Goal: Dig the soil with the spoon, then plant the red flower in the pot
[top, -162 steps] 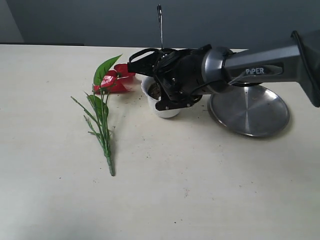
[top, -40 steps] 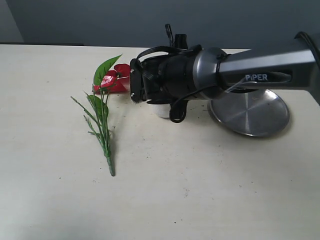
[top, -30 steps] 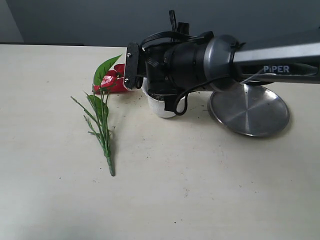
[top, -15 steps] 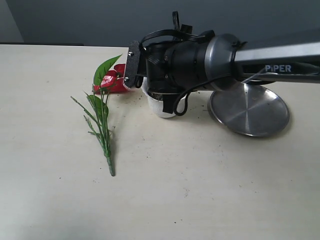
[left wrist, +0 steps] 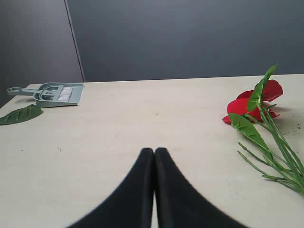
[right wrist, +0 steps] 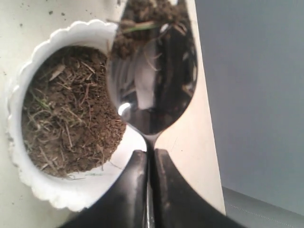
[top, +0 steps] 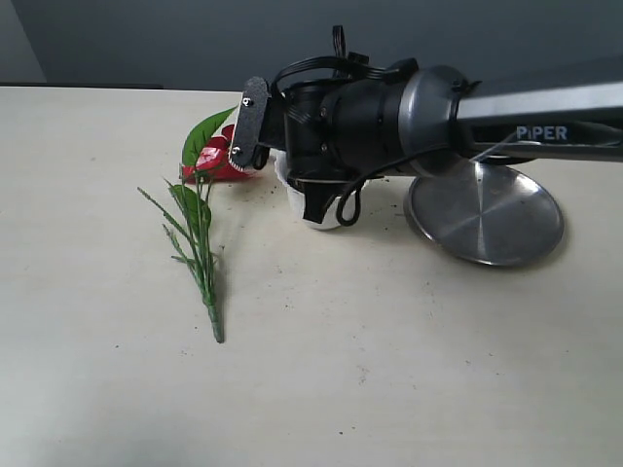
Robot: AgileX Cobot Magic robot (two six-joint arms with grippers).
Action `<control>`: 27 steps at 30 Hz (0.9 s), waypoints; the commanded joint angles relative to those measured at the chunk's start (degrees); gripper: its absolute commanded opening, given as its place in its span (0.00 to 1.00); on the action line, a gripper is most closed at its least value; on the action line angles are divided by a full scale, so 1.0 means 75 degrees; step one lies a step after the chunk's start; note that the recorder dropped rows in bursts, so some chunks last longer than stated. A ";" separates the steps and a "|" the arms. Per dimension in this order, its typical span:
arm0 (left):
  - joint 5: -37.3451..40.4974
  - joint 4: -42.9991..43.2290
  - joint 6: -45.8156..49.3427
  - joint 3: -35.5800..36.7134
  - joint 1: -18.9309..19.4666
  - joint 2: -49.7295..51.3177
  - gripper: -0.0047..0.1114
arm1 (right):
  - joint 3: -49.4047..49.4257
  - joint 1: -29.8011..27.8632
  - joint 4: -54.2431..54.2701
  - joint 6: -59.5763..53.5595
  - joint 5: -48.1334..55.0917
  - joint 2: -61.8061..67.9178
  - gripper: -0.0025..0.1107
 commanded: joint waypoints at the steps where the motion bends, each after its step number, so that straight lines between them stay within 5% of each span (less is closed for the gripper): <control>1: 0.0015 -0.0015 -0.0016 0.0039 0.0005 -0.0040 0.04 | 0.0011 -0.0032 -0.0016 0.0135 -0.0010 -0.0085 0.02; 14: 0.0015 -0.0015 -0.0016 0.0039 0.0005 -0.0040 0.04 | 0.0011 -0.0032 0.0614 0.0299 0.0447 -0.0085 0.02; 27: 0.0015 -0.0015 -0.0016 0.0039 0.0005 -0.0040 0.04 | -0.0004 -0.0032 0.0507 0.3608 0.0406 -0.0085 0.02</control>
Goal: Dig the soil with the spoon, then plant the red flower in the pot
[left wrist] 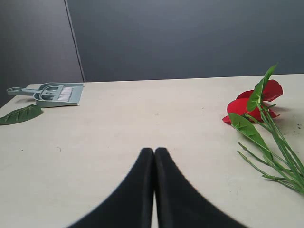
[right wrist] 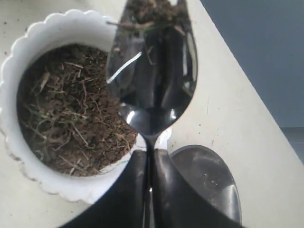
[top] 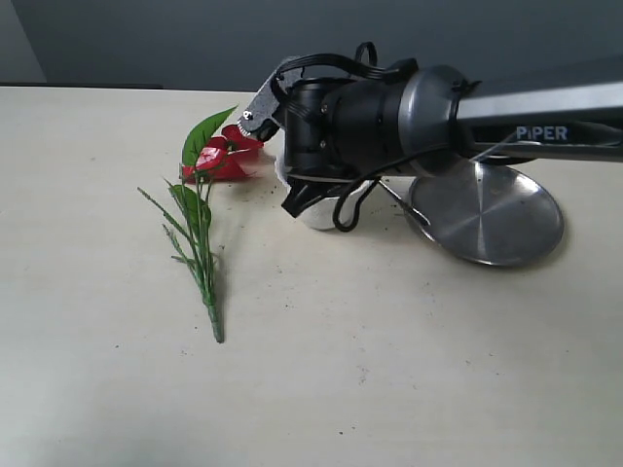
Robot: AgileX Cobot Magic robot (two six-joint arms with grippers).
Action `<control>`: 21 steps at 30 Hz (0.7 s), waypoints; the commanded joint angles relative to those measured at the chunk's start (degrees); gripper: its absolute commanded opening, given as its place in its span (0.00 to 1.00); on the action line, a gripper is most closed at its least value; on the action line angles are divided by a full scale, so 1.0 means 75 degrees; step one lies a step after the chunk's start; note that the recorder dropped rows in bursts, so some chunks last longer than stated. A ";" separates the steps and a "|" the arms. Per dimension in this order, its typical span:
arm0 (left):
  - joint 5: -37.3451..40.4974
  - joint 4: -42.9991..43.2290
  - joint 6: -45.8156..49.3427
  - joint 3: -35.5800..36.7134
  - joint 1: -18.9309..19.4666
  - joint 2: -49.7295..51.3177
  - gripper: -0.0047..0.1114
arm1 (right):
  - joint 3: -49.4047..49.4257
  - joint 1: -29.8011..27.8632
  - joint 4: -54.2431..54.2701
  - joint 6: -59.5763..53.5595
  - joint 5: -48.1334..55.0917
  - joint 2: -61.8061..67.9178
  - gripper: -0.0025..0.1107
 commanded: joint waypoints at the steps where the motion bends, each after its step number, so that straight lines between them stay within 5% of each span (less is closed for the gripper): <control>1: 0.0015 -0.0015 -0.0016 0.0039 0.0005 -0.0040 0.04 | -0.0004 -0.0032 -0.0104 0.0833 -0.0093 -0.0125 0.02; 12: 0.0015 -0.0015 -0.0016 0.0039 0.0005 -0.0040 0.04 | -0.0004 -0.0424 0.0211 0.2216 -0.0890 -0.0715 0.02; 21: 0.0015 -0.0015 -0.0016 0.0039 0.0005 -0.0040 0.04 | -0.0004 -0.0965 0.2626 0.0889 -0.1917 -0.0715 0.02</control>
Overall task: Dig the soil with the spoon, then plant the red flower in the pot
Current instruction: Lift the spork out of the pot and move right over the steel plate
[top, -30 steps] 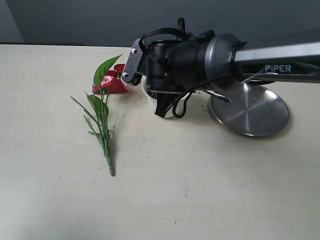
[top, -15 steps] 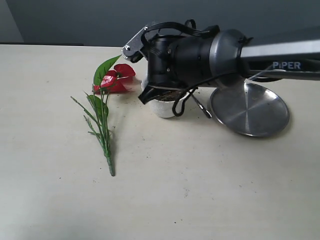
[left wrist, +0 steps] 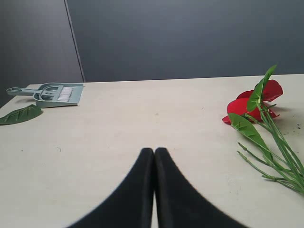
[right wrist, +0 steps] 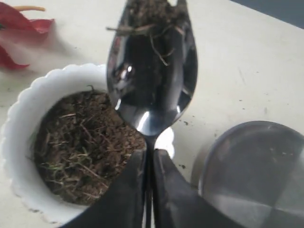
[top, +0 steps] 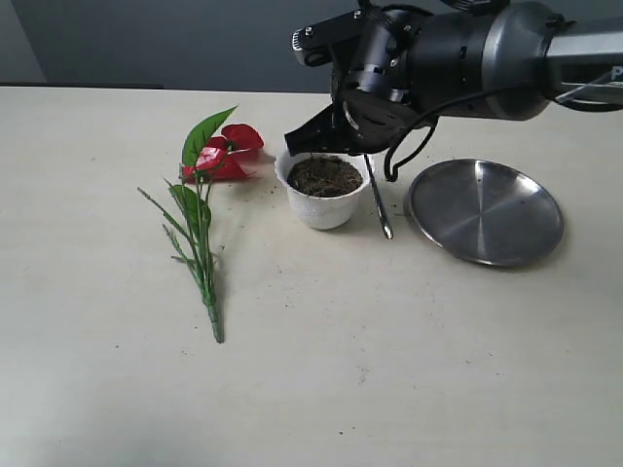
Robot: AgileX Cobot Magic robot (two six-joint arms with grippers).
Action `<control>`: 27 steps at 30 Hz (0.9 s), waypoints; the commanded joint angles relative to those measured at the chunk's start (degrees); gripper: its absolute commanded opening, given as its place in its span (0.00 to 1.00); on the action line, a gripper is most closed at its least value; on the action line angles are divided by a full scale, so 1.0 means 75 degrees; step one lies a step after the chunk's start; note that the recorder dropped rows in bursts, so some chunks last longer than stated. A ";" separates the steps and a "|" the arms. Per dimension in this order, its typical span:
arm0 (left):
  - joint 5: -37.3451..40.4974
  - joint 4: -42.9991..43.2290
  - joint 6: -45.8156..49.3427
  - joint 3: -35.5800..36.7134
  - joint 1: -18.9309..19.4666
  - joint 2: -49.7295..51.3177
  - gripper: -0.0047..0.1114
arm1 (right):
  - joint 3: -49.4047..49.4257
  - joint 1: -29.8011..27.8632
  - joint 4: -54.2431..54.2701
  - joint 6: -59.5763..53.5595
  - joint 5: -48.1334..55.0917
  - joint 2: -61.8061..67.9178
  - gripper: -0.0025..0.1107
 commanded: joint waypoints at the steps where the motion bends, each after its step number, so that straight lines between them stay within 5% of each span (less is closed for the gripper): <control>1: 0.0015 -0.0015 -0.0016 0.0039 0.0005 -0.0040 0.04 | -0.0004 0.0070 0.0477 -0.0507 -0.0542 -0.0071 0.02; 18: 0.0015 -0.0015 -0.0016 0.0039 0.0005 -0.0040 0.04 | -0.0151 -0.0015 0.0430 -0.1006 0.0162 -0.0622 0.02; 27: 0.0015 -0.0015 -0.0016 0.0039 0.0005 -0.0040 0.04 | -0.0559 -0.1036 0.0688 -0.1503 0.1221 -0.1635 0.02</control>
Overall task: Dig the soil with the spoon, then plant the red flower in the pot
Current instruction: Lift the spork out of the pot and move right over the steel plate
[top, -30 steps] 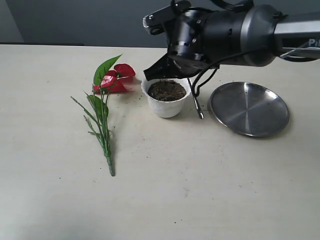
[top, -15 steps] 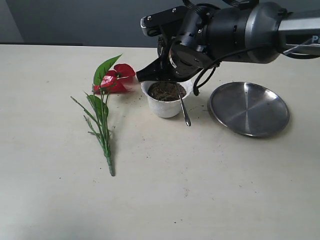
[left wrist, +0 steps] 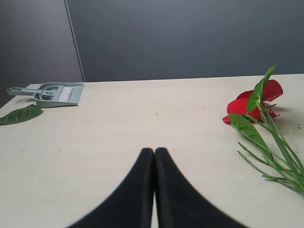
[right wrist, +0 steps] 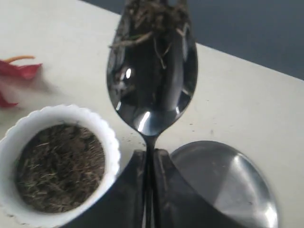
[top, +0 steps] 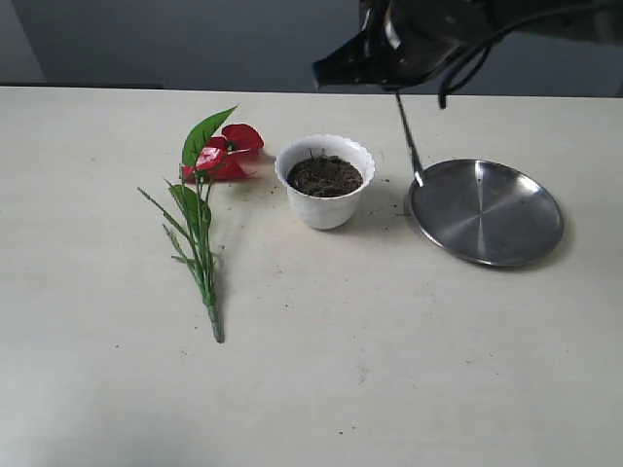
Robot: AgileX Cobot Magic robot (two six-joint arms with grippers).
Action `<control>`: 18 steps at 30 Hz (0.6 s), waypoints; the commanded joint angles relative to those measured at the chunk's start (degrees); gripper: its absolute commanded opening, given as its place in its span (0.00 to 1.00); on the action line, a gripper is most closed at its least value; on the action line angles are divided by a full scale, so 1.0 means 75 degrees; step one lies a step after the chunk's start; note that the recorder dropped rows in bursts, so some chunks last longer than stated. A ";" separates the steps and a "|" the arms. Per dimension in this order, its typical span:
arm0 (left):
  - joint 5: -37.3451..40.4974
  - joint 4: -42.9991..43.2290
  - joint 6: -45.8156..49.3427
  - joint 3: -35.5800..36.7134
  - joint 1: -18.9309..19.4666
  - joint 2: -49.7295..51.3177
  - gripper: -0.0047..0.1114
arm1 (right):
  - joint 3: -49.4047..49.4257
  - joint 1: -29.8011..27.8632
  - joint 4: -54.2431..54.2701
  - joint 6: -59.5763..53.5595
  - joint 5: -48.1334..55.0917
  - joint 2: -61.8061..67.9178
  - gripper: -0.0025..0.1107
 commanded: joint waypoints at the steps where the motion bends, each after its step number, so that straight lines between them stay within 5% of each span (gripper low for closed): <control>1: 0.0015 -0.0015 -0.0016 0.0039 0.0005 -0.0040 0.04 | -0.0065 -0.0646 0.0238 -0.0412 0.0426 -0.0488 0.02; 18: 0.0015 -0.0015 -0.0016 0.0039 0.0005 -0.0040 0.04 | -0.0116 -0.3395 0.3414 -0.2729 0.0077 -0.0594 0.02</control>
